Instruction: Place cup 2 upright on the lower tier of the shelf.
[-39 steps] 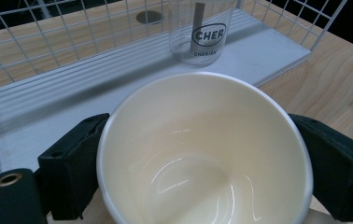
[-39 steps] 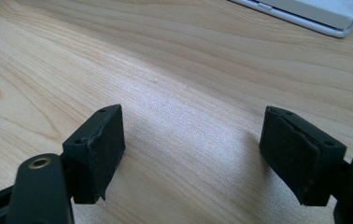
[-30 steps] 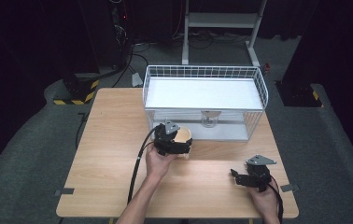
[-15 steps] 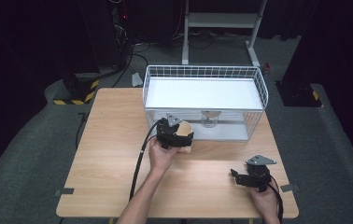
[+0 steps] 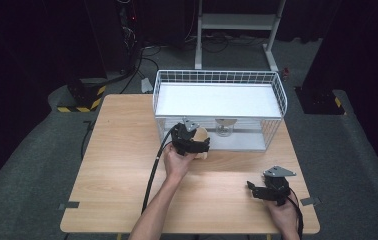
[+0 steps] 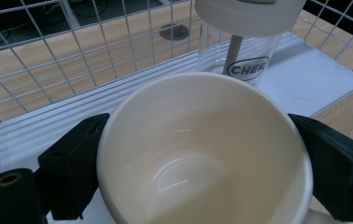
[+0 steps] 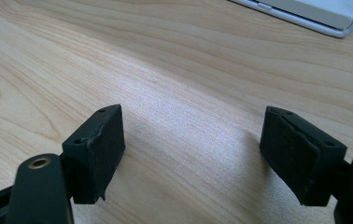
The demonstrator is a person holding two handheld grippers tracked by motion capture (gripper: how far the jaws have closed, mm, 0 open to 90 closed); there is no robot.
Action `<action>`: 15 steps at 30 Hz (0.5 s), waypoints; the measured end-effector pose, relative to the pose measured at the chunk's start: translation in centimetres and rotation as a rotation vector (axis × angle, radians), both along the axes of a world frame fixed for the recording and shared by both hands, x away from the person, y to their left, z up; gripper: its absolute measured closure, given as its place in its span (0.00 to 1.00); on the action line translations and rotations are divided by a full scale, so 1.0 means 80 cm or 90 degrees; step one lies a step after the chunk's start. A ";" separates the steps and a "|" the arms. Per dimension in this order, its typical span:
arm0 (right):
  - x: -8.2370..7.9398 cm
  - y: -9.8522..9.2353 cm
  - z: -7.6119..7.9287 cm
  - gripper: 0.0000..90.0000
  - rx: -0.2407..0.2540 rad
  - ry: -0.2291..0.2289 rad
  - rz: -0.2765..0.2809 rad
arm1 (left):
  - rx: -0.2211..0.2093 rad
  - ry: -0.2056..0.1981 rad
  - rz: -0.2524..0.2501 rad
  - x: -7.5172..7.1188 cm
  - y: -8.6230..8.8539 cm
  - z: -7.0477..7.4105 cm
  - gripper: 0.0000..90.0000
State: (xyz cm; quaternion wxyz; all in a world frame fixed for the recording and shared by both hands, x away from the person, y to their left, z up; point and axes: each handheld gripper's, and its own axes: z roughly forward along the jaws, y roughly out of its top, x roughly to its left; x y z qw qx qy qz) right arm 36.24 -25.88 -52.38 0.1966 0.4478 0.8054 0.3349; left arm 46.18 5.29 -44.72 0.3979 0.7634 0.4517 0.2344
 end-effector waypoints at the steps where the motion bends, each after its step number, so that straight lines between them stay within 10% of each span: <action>1: 0.000 0.000 0.000 0.25 0.000 0.000 0.000 | 0.000 -0.001 0.001 0.001 0.000 -0.001 0.12; 15: 0.000 0.000 0.000 0.25 -0.001 -0.001 0.001 | 0.001 -0.008 0.002 0.012 0.002 -0.012 0.12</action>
